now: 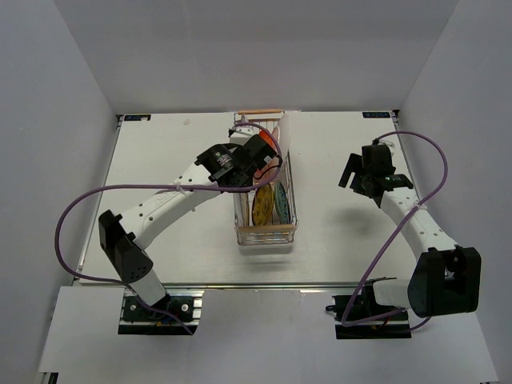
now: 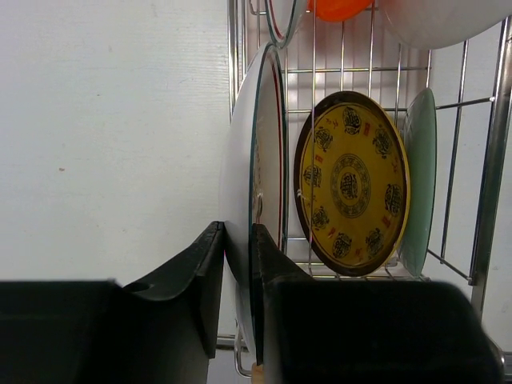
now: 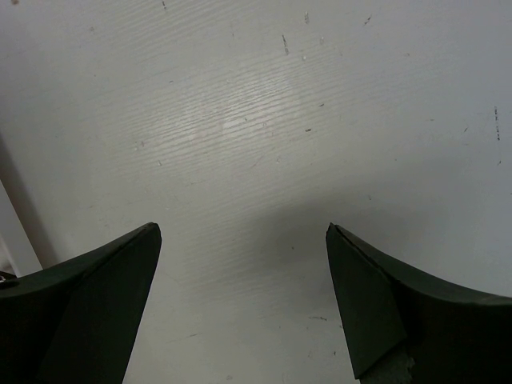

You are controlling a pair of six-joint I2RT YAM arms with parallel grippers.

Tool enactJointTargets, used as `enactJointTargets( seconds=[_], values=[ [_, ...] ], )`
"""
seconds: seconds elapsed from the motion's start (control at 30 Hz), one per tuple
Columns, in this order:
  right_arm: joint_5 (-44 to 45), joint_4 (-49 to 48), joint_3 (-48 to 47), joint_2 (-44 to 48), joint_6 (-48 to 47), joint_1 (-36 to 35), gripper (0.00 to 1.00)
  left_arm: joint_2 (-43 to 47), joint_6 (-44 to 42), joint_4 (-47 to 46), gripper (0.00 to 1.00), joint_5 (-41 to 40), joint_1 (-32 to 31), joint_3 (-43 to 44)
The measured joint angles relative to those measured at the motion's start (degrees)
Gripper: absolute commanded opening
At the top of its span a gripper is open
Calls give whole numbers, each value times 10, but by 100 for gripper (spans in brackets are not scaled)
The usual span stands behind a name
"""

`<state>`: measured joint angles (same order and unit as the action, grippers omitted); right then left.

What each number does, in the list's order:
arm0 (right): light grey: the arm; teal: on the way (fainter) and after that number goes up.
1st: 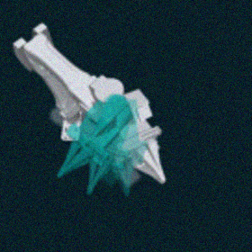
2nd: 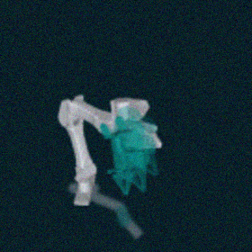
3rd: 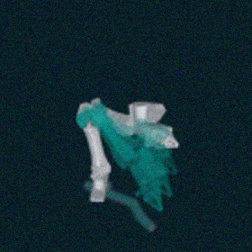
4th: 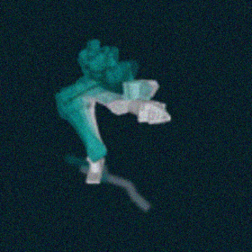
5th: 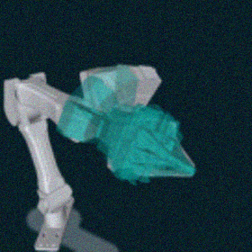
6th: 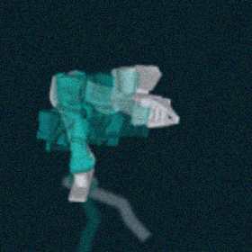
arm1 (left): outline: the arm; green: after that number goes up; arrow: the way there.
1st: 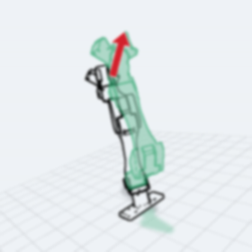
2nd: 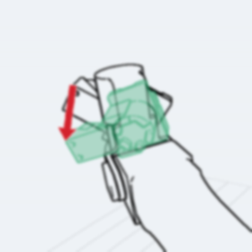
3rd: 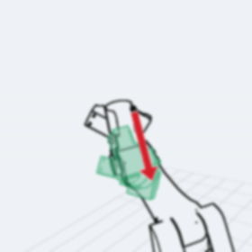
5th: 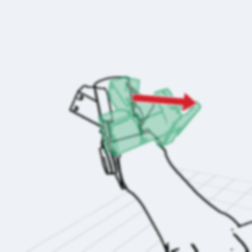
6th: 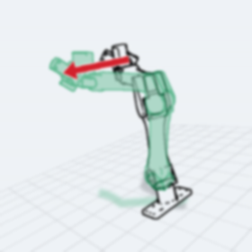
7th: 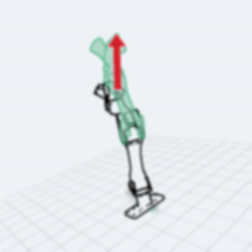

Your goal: Unload the plates from the dish rack

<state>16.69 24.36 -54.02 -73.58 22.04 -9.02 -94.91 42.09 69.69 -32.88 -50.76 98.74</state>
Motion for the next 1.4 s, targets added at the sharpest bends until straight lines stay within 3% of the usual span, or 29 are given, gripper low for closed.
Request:
enactJointTargets(
  seconds=[0.53, 1.07, 1.4],
  values=[
    [-2, 8, -6, -10, -2, 0, 89, 12, -19, 26, 0, -27, -4, 44],
    [-1, 13, -11, -18, -2, 0, 89, 163, -15, -10, 0, -106, 0, 47],
    [-1, 12, -11, -18, -3, 0, 89, 250, 17, -79, 0, -200, 13, -67]
  ],
)
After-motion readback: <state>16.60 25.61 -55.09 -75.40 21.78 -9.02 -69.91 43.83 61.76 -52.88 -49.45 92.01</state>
